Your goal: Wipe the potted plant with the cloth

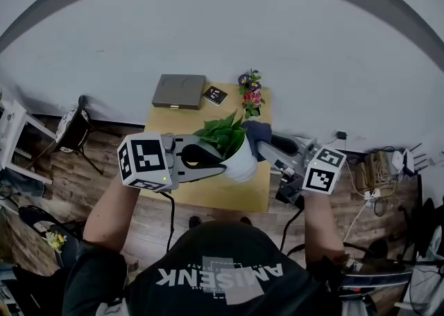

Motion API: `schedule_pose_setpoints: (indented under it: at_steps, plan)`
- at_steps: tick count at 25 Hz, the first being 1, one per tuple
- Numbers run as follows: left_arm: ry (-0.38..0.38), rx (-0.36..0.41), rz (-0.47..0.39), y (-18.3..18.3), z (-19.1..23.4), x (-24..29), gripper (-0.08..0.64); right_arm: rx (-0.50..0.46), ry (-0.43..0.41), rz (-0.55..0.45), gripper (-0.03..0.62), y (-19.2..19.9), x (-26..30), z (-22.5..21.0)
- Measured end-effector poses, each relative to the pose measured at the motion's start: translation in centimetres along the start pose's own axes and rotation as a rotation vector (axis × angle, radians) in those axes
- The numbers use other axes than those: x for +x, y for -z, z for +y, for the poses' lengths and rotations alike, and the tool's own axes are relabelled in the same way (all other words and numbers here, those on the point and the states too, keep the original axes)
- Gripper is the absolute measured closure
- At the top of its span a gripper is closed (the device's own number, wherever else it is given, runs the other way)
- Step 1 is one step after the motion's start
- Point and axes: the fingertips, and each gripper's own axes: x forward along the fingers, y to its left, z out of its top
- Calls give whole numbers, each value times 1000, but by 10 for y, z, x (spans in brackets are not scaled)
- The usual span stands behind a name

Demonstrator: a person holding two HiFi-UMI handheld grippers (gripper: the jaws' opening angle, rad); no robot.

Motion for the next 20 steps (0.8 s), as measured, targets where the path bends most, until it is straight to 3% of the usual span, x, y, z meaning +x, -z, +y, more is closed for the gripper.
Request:
schedule_pose_setpoints:
  at_steps: [8, 20]
  plan:
    - [-83, -105, -25, -10, 19, 5, 540, -96, 122, -59, 482, -19, -6, 7]
    - [-231, -266, -79, -21, 59, 9, 543, -286, 220, -4, 482, -26, 1, 23]
